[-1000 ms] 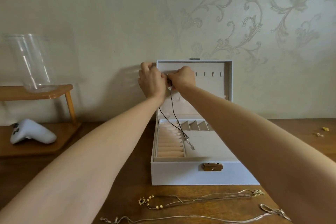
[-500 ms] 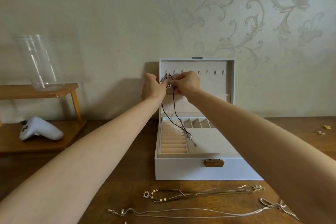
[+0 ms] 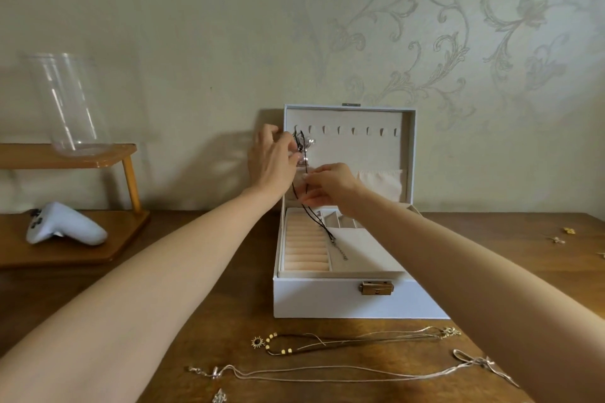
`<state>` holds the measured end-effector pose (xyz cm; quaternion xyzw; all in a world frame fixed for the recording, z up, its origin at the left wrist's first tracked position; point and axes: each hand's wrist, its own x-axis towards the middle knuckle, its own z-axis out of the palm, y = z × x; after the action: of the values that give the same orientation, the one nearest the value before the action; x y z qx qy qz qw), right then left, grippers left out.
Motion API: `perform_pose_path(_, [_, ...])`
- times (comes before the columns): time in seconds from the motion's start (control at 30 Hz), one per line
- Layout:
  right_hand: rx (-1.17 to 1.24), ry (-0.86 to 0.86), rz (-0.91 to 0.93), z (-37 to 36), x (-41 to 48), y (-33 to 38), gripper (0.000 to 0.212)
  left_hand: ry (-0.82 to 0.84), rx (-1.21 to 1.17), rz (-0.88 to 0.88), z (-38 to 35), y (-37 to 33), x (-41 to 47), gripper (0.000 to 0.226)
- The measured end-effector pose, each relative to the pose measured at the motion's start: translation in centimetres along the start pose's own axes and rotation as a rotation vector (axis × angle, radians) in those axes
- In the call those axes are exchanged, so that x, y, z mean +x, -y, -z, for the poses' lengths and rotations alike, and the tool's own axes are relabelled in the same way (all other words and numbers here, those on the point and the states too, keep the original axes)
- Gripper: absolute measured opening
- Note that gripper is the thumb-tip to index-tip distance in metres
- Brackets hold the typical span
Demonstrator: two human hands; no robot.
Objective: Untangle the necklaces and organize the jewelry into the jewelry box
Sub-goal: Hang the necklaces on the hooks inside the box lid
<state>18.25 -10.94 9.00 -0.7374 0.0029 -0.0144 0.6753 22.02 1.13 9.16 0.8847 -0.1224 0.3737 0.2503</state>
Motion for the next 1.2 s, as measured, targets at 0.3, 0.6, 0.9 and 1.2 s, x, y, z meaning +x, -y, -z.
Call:
perform_pose_path(0.3, [0.252,0.21,-0.106,-1.0,-0.3,-0.7,0.028,-0.047,0.054,0.094,0.6,-0.4,-2.2,0.015])
perform_pose_path(0.6, [0.23,0.225,-0.061,-0.4,-0.7,-0.9,0.02,-0.05,0.012,-0.453,0.0,0.6,-2.4,0.053])
perform_pose_path(0.9, [0.065,0.322,-0.061,1.9,-1.1,-1.3,0.019,0.205,-0.044,-0.473,0.5,1.4,-2.9,0.045])
perform_pose_path(1.2, [0.02,0.493,-0.154,2.2,-1.3,-0.6,0.009,0.228,0.184,-0.513,0.4,1.0,-1.9,0.021])
